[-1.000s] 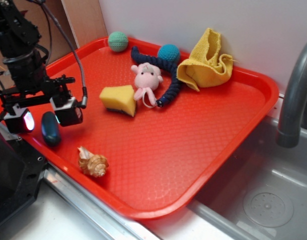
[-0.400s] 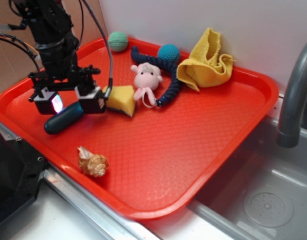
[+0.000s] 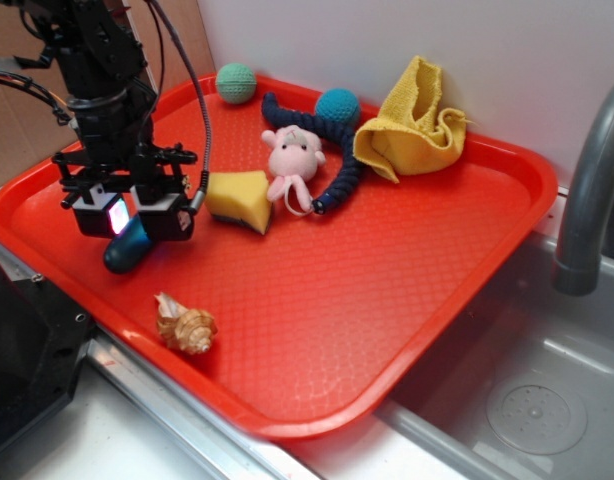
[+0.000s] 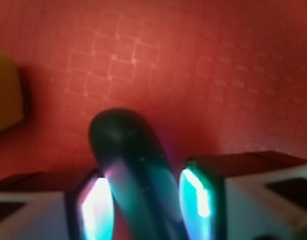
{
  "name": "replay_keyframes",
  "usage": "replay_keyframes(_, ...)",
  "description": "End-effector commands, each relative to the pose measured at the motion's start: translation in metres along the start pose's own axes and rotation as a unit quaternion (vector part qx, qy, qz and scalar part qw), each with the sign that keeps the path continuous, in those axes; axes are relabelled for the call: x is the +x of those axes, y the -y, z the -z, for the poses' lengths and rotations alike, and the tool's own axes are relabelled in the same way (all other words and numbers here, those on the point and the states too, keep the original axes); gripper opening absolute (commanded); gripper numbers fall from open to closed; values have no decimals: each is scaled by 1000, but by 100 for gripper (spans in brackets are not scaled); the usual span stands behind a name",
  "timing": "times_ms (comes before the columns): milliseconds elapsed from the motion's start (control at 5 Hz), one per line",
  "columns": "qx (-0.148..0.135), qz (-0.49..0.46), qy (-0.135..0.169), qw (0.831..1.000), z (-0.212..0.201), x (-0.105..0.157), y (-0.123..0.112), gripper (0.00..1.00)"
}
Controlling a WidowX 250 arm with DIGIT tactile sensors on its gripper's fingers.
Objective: Grab the plastic pickle.
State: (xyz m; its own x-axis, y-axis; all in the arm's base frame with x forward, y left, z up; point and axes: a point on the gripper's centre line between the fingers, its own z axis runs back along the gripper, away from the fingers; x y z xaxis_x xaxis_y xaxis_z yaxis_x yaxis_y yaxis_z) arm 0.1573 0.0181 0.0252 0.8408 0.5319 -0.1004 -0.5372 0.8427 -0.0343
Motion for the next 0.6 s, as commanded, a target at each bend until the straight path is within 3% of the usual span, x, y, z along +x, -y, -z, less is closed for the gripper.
replay_keyframes(0,-8,3,-16,1000,7,-3,-3,2)
replay_keyframes(200,-15,2,-24,1000,10,1,-2,100)
replay_keyframes(400,-26,-3,-35,999,14,3,-1,100)
